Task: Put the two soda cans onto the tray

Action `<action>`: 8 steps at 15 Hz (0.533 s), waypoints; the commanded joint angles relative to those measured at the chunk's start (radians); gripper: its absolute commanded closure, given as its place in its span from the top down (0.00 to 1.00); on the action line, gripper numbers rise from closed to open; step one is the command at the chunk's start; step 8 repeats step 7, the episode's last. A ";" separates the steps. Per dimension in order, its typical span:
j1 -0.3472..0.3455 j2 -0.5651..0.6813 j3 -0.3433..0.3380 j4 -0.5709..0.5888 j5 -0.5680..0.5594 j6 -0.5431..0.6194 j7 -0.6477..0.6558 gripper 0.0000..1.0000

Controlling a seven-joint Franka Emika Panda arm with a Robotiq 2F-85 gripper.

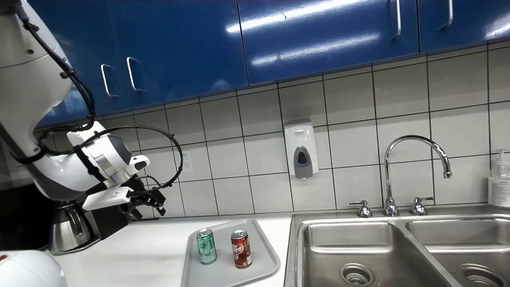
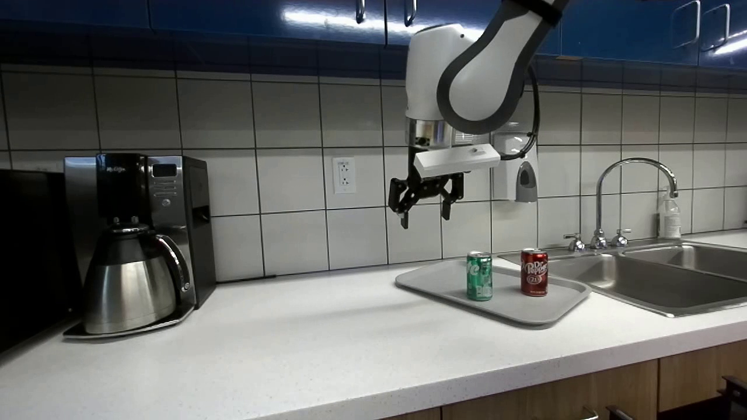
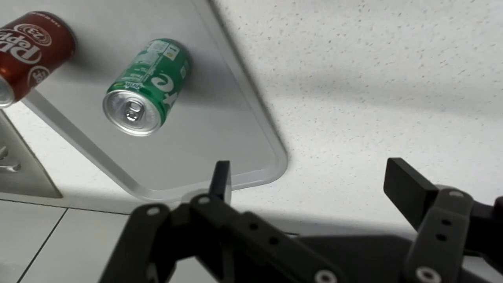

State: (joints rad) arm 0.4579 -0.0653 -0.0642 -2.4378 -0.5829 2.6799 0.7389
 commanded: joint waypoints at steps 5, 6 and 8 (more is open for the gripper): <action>-0.142 -0.051 0.260 -0.024 0.022 -0.087 0.049 1.00; -0.143 -0.056 0.266 -0.026 0.022 -0.091 0.051 1.00; -0.146 -0.057 0.266 -0.027 0.022 -0.092 0.051 1.00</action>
